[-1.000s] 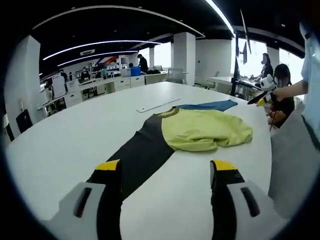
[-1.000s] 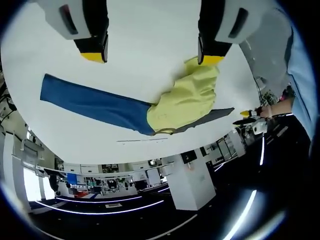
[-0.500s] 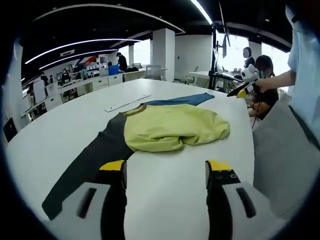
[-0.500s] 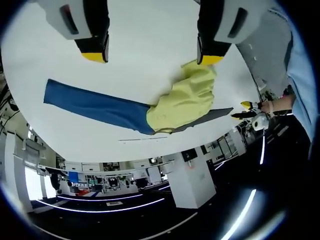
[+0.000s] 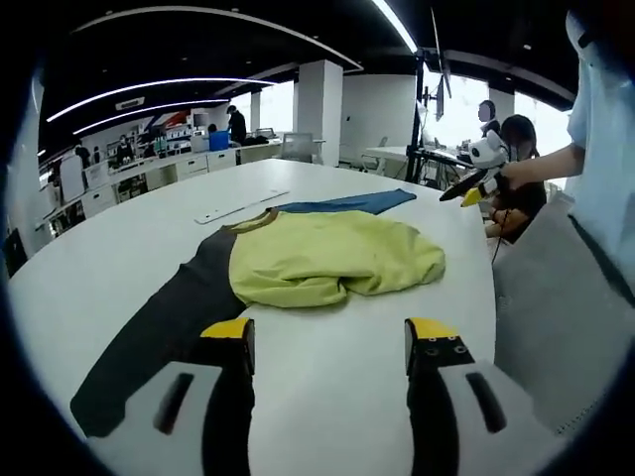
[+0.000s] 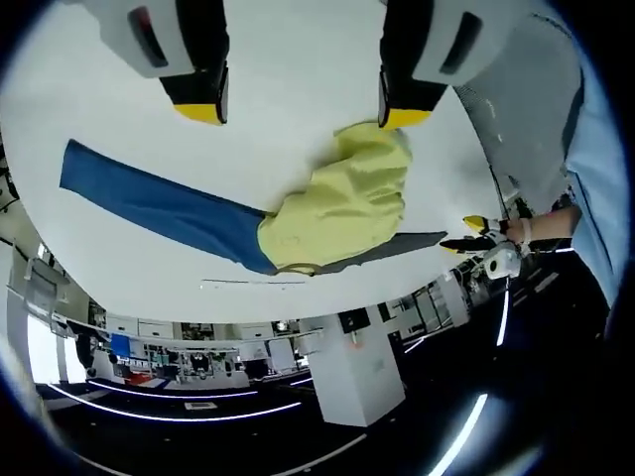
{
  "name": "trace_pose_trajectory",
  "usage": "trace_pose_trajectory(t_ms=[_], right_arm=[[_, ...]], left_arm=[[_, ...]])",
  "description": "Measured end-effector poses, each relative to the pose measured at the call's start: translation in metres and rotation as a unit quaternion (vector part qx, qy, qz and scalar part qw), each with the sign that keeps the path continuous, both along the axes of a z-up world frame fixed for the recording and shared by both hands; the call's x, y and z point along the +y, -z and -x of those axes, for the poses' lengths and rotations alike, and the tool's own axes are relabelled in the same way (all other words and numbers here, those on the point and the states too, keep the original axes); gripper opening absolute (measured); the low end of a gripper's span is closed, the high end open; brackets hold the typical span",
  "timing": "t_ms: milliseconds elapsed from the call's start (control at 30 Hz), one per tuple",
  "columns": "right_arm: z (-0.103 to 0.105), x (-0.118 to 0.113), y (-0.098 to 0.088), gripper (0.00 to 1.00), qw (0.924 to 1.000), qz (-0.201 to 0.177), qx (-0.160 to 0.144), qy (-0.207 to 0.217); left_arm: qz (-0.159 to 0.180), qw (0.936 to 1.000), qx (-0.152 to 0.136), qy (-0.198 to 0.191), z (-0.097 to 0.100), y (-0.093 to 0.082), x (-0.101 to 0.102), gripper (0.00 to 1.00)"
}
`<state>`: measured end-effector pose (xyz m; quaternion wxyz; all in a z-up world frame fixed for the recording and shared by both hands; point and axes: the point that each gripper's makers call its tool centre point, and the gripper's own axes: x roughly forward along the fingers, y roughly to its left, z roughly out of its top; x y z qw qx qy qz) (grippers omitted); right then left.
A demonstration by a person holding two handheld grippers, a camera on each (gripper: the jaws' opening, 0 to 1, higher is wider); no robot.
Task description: Fold the garment on the visible template until the final outline fits inside the template.
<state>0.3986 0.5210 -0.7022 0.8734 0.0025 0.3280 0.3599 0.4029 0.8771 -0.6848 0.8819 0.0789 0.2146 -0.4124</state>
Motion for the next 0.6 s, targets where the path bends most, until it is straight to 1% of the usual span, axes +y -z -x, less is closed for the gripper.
trace_pose_trajectory(t_ms=[33, 67, 233, 300, 433, 500, 567, 600], right_arm=[[0.000, 0.005, 0.003, 0.60, 0.9999, 0.003, 0.002, -0.010], [-0.001, 0.008, 0.005, 0.59, 0.9998, 0.007, 0.003, -0.016], [-0.005, 0.030, 0.014, 0.58, 0.9987, 0.016, 0.009, -0.048], [-0.007, 0.038, 0.019, 0.54, 0.9976, 0.021, 0.013, -0.064], [-0.010, 0.049, 0.027, 0.49, 0.9963, 0.029, 0.017, -0.080], [-0.011, 0.055, 0.031, 0.43, 0.9951, 0.037, 0.021, -0.089], [-0.011, 0.057, 0.038, 0.36, 0.9936, 0.056, 0.023, -0.096], [-0.013, 0.059, 0.040, 0.34, 0.9937, 0.054, 0.026, -0.095]], left_arm=[[-0.008, 1.0000, 0.003, 0.003, 0.001, 0.001, 0.000, 0.58], [-0.008, 1.0000, 0.002, 0.003, 0.002, 0.001, 0.000, 0.59], [0.000, 1.0000, 0.007, 0.001, 0.007, 0.002, -0.001, 0.58], [0.000, 0.9999, 0.010, 0.004, 0.010, 0.004, -0.003, 0.57], [0.005, 0.9999, 0.015, 0.004, 0.015, 0.007, -0.006, 0.57], [0.005, 0.9998, 0.020, 0.003, 0.017, 0.009, -0.005, 0.57], [0.008, 0.9998, 0.020, 0.002, 0.020, 0.009, -0.005, 0.57], [0.007, 0.9998, 0.021, 0.001, 0.021, 0.008, -0.005, 0.56]])
